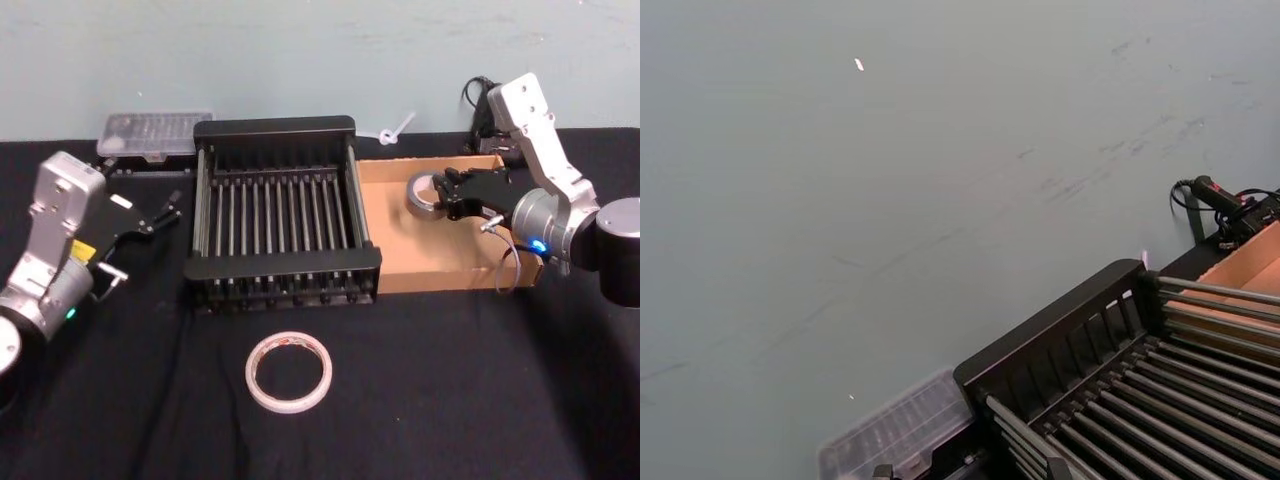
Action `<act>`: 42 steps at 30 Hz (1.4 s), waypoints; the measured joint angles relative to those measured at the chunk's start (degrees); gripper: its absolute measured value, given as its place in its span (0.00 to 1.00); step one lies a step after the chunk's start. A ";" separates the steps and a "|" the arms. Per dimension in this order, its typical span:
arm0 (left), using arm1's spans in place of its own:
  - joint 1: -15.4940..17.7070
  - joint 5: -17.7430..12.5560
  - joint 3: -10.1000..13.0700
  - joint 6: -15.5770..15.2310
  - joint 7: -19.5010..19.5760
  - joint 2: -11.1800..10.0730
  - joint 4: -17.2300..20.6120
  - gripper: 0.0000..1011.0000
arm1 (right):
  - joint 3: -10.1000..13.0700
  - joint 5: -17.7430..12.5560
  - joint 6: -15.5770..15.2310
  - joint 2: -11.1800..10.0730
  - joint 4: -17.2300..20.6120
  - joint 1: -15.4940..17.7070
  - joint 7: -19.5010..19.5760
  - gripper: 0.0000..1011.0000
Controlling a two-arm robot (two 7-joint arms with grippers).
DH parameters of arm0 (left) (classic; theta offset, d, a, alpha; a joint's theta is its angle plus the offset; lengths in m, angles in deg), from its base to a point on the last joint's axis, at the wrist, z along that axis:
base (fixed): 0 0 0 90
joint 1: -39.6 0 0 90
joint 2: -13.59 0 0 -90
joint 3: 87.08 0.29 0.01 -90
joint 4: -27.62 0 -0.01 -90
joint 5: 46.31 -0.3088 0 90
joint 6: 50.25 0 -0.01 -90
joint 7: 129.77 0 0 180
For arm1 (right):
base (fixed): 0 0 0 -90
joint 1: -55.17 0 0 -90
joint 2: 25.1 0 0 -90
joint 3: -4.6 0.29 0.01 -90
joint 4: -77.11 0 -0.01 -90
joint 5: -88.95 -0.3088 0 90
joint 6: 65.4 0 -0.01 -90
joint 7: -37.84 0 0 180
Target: Pick up the white tape and place it into the black box , Pick up the silver tape and place it into the brown box.
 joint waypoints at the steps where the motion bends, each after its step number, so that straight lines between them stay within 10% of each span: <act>1: 0.00 0.00 0.00 0.00 0.00 0.00 0.00 0.99 | 0.00 0.00 0.00 0.00 0.00 0.00 0.00 0.16; 9: 0.00 0.00 0.00 0.00 0.00 0.00 0.00 0.99 | 0.02 -0.01 0.00 -0.08 0.13 0.07 -0.02 0.22; 34: 0.00 0.00 0.00 0.00 0.00 0.00 0.00 0.99 | 0.03 -0.12 0.04 -0.17 0.33 0.15 -0.07 0.98; 42: 0.00 0.00 0.00 0.00 0.00 0.00 0.00 0.99 | 0.03 -0.15 0.04 -0.17 0.34 0.15 -0.07 0.99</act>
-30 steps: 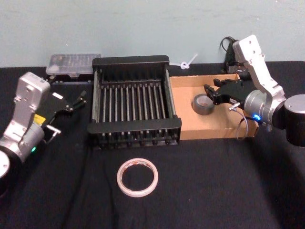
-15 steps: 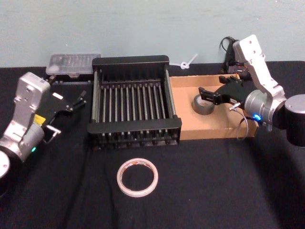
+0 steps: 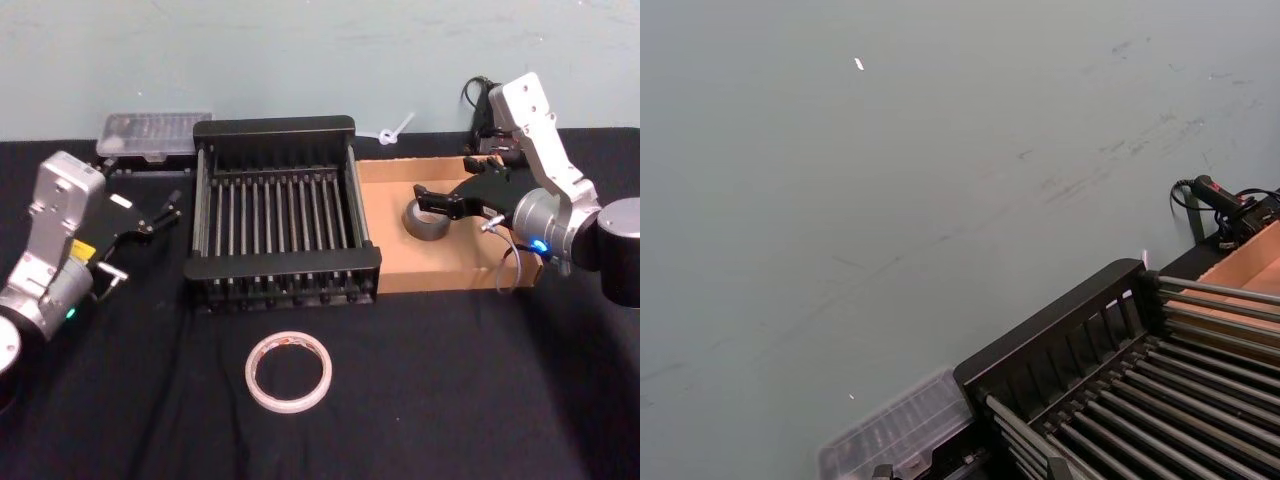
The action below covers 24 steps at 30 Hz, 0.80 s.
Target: Pick up the white tape and place it into the black box , Pick up the silver tape and place it into the brown box.
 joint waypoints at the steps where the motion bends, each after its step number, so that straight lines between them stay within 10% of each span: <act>1: 0.00 0.00 0.00 0.00 0.00 0.00 0.00 0.99 | 0.00 0.00 0.00 0.00 0.00 0.00 0.00 0.99; 24: 0.00 0.00 0.00 0.00 -0.01 0.00 0.00 0.99 | 2.89 -3.39 3.63 -6.92 15.10 11.96 -2.89 0.99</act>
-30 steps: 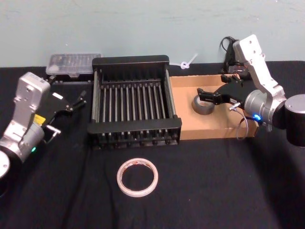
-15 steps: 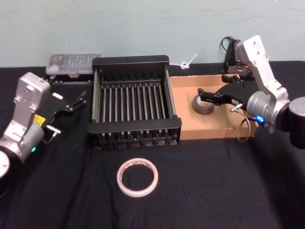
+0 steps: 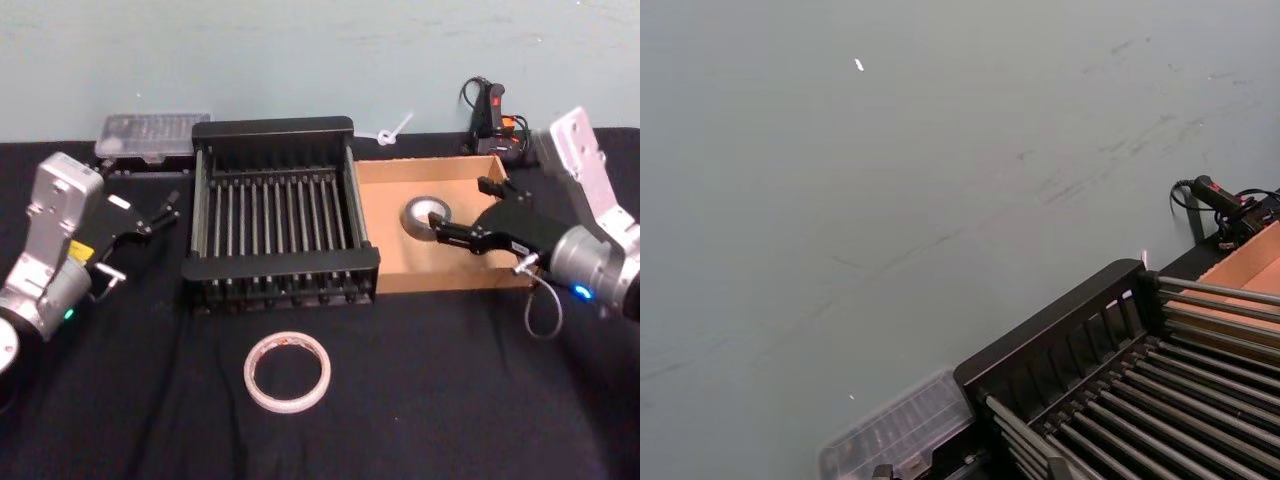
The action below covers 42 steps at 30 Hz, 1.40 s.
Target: Pick up the white tape and place it into the black box , Pick up the silver tape and place it into the brown box.
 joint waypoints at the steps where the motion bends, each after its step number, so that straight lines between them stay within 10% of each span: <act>1: 0.00 0.00 0.00 0.00 0.00 0.00 0.00 0.99 | 0.12 -0.15 0.19 -0.36 0.64 0.63 -0.07 0.99; 18: 0.00 0.00 0.00 0.00 0.00 0.00 0.01 0.99 | -0.74 -2.60 11.14 -8.00 8.12 11.78 -5.99 0.99; 42: 0.00 0.00 0.00 0.00 0.00 0.00 0.00 0.99 | -13.20 -2.20 11.29 -5.32 3.05 3.18 -13.51 0.99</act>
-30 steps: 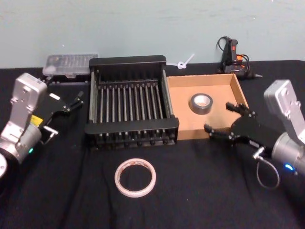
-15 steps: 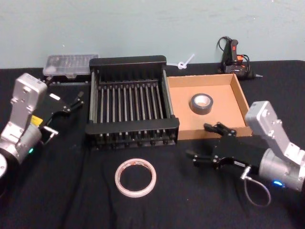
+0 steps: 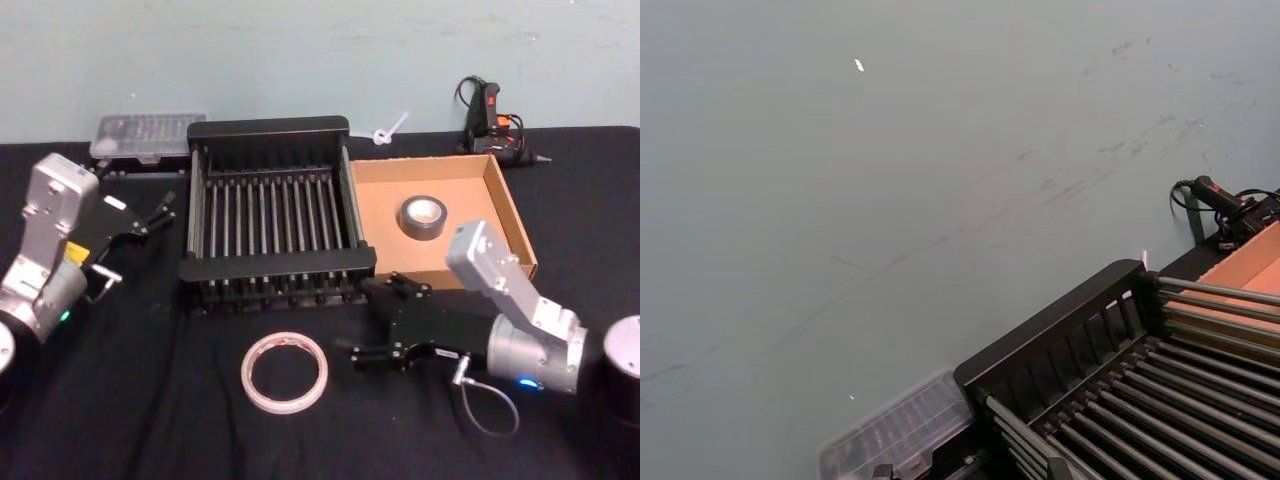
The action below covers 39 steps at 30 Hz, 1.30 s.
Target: Pick up the white tape and place it into the black box , Pick up the silver tape and place it into the brown box.
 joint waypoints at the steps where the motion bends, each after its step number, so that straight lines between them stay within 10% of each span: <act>1: 0.00 0.00 0.00 0.00 0.00 0.00 0.00 0.99 | -0.71 0.11 -0.10 0.43 -0.78 -0.87 -0.41 0.99; 39: 0.00 0.00 0.00 0.00 0.00 0.00 0.00 0.99 | -11.88 2.57 -2.35 6.43 -13.32 -13.41 -4.68 0.99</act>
